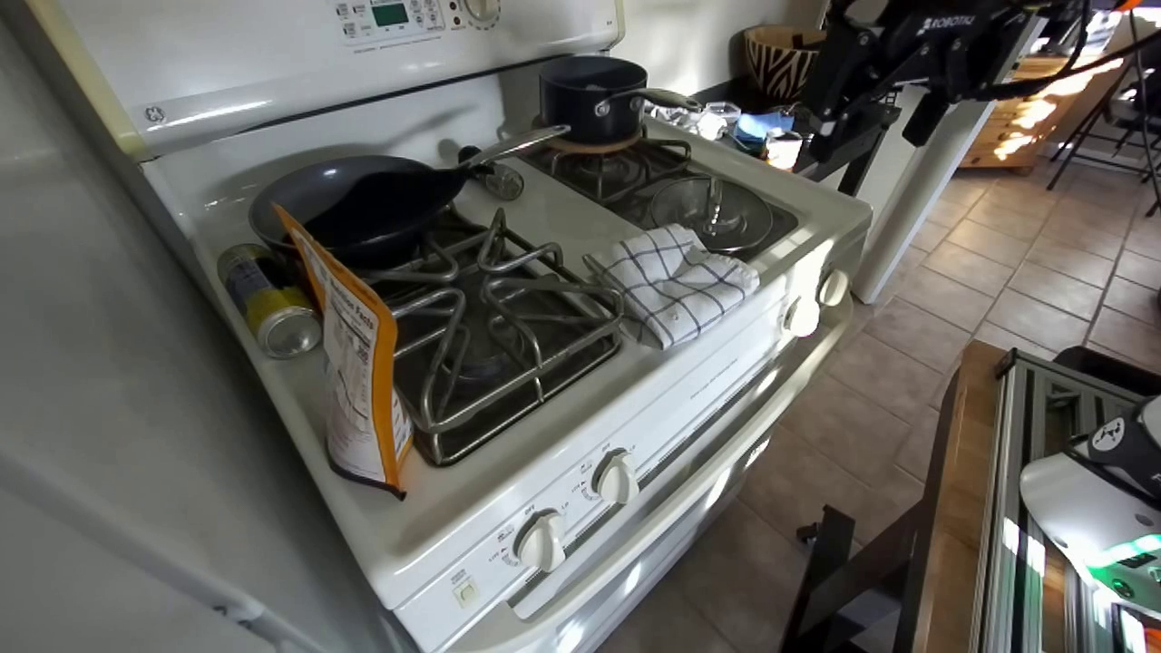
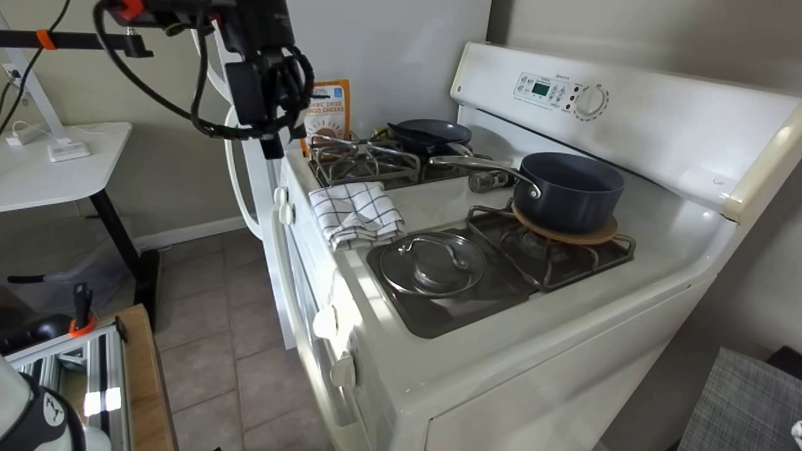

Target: Put the glass lid on the pan.

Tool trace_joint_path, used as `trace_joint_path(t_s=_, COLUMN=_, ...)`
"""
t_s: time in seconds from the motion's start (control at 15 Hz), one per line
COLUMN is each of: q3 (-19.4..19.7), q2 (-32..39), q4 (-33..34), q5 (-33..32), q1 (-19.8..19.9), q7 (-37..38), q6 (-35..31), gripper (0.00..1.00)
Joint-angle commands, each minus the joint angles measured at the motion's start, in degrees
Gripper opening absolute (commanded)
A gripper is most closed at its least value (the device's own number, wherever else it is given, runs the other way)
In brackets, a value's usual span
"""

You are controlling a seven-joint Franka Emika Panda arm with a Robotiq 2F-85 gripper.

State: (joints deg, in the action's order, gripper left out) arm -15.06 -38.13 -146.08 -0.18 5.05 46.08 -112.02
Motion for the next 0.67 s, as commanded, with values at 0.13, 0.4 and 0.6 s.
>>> trace_joint_path(t_s=0.13, q3=2.1, q2=4.1, q4=0.1, q5=-0.9, q1=1.5, q7=6.4, q6=-2.4, gripper=1.0)
trace_joint_path(t_s=0.4, q3=2.7, q2=5.8, q4=0.4, q5=-1.0, q1=2.0, q7=9.4, q6=-2.5, gripper=1.0)
trace_joint_path(t_s=0.6, q3=1.2, q2=7.0, q4=-0.1, q5=-1.3, q1=2.6, q7=13.9, q6=-5.4, gripper=1.0)
